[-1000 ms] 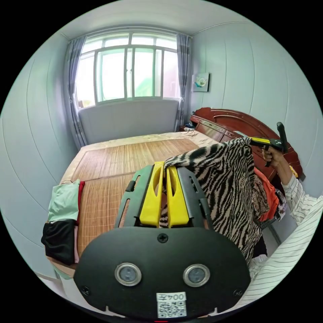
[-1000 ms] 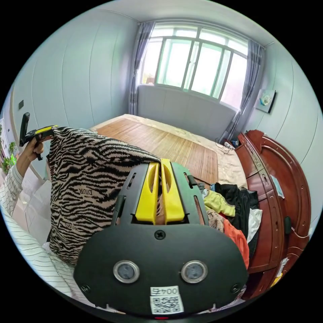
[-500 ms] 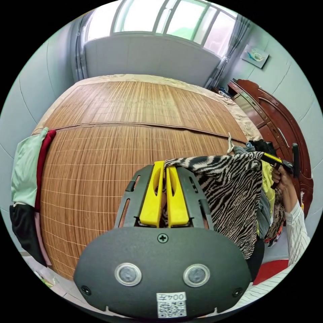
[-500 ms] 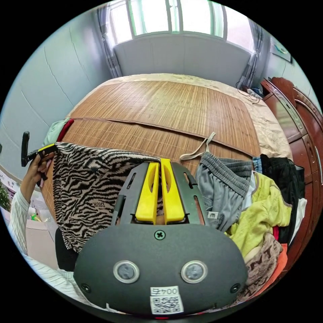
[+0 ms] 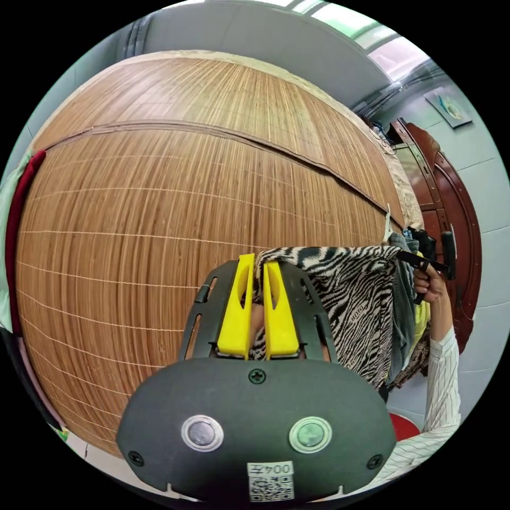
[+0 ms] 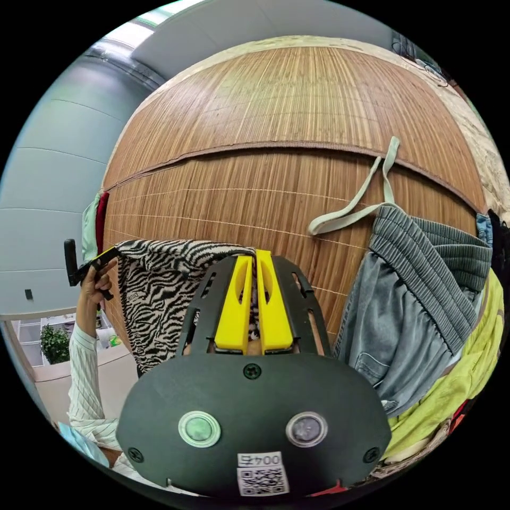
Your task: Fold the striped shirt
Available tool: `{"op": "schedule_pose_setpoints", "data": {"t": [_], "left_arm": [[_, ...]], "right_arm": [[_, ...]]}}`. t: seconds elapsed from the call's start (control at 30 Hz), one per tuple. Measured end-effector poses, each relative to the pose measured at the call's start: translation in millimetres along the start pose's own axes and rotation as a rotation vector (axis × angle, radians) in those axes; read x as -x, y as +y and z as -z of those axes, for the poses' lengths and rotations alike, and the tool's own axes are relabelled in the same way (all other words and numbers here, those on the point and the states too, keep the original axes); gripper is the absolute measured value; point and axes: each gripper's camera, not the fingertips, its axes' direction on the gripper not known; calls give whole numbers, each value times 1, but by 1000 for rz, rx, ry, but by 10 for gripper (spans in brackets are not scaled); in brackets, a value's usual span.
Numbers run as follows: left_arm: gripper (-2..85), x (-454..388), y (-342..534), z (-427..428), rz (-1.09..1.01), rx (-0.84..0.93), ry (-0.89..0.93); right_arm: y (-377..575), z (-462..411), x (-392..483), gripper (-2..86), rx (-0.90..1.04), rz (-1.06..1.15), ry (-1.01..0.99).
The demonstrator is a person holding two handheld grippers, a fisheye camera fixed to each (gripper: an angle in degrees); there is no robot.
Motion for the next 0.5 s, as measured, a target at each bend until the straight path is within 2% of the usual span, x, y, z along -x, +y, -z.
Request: {"op": "schedule_pose_setpoints", "data": {"t": [0.17, 0.23, 0.33, 0.4, 0.47, 0.5], "left_arm": [[18, 99, -17, -15, 197, -28, 404], [22, 125, -19, -26, 236, -10, 504], [35, 164, -16, -38, 343, -38, 564], [32, 182, -13, -43, 381, -78, 614], [25, 190, -14, -40, 366, -130, 561], [23, 189, -15, -39, 348, -129, 537]], "right_arm": [[-30, 5, -16, 60, 0, -142, -141], [-38, 4, -17, 65, 13, -155, -173], [-48, 5, -9, 75, 30, -158, -91], [-50, 19, 11, 86, -62, -125, 37], [-47, 28, 32, 87, -129, -85, 63], [-47, 31, 50, 88, -148, -37, 136]]}}
